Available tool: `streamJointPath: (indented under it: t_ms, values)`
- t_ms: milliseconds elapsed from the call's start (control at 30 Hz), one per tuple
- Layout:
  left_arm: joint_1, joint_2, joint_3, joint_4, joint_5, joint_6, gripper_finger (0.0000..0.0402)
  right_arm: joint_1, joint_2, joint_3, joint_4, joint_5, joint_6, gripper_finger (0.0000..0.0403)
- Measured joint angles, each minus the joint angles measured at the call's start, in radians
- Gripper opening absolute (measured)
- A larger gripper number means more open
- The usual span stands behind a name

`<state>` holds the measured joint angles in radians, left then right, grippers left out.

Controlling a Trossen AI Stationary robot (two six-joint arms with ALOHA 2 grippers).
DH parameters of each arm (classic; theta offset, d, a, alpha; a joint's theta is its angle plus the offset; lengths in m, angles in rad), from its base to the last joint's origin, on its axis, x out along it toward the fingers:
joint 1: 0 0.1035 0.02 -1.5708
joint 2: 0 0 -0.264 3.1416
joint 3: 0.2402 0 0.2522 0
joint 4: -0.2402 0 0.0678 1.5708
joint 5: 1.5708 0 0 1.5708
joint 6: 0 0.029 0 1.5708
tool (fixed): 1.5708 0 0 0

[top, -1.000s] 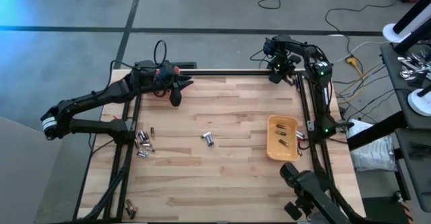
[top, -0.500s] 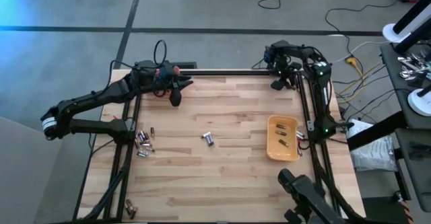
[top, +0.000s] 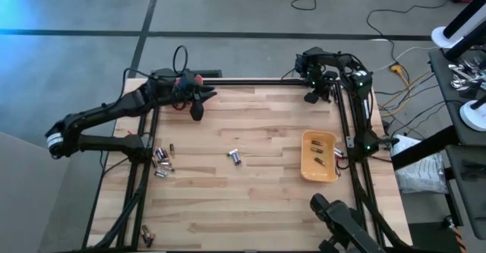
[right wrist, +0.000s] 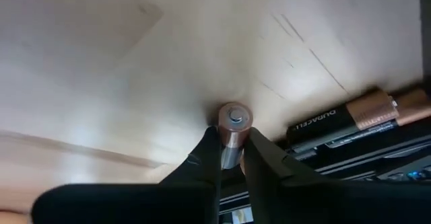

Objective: Sort batteries
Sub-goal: Put the black battery into the yellow bin

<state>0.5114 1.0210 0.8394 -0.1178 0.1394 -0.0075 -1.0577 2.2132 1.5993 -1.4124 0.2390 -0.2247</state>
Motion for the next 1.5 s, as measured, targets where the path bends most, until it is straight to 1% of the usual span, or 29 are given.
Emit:
streamJointPath:
  t_ms: [133,267,367,400,500,633,700,733,833,933,1000,1067,1200,1300,1400,1500]
  values:
    - [0.000,-0.023,0.000,-0.036,0.000,0.027,0.0071,0.002,-0.050,-0.001,0.020,-0.030,-0.005,0.0034]
    - [0.003,-0.049,0.000,-0.043,-0.001,0.041,0.0071,0.017,-0.129,-0.001,-0.016,-0.027,0.001,0.0035]
    - [0.009,-0.064,0.000,-0.044,-0.001,0.048,0.0071,0.058,-0.212,-0.002,-0.068,-0.022,0.023,0.0032]
    - [0.013,-0.069,0.000,-0.045,-0.001,0.050,0.0071,0.078,-0.248,-0.002,-0.083,-0.032,0.029,0.0032]
    - [0.027,-0.080,0.000,-0.044,-0.001,0.058,0.0071,0.153,-0.370,-0.002,-0.142,-0.113,0.065,0.0031]
    - [0.040,-0.085,0.000,-0.044,-0.001,0.086,0.0071,0.311,-0.537,-0.038,-0.152,-0.214,0.126,0.0030]
    - [0.043,-0.085,0.000,-0.044,-0.001,0.099,0.0071,0.416,-0.616,-0.083,-0.155,-0.276,0.171,0.0030]
    - [0.043,-0.085,0.000,-0.044,-0.002,0.103,0.0071,0.472,-0.647,-0.110,-0.156,-0.285,0.200,0.0030]
    - [0.043,-0.086,0.000,-0.044,-0.001,0.116,0.0071,0.638,-0.732,-0.226,-0.144,-0.306,0.266,0.0030]
    - [0.043,-0.088,0.000,-0.044,-0.001,0.135,0.0071,0.789,-0.798,-0.365,-0.063,-0.333,0.313,0.0030]
    - [0.043,-0.088,0.000,-0.044,-0.001,0.153,0.0071,0.863,-0.810,-0.458,0.001,-0.333,0.340,0.0030]
    - [0.044,-0.088,0.000,-0.043,-0.002,0.162,0.0071,0.907,-0.804,-0.549,0.074,-0.332,0.375,0.0029]
    - [0.045,-0.089,0.000,-0.045,-0.002,0.164,0.0071,0.929,-0.769,-0.686,0.216,-0.354,0.451,0.0035]
    - [0.045,-0.093,0.000,-0.049,-0.002,0.155,0.0071,0.927,-0.725,-0.729,0.279,-0.352,0.487,0.0041]
    - [0.045,-0.102,0.000,-0.049,-0.014,0.150,0.0071,0.927,-0.684,-0.745,0.277,-0.351,0.466,0.0048]
    - [0.045,-0.110,0.007,-0.063,-0.054,0.143,0.0073,0.927,-0.664,-0.738,0.274,-0.359,0.441,0.0069]
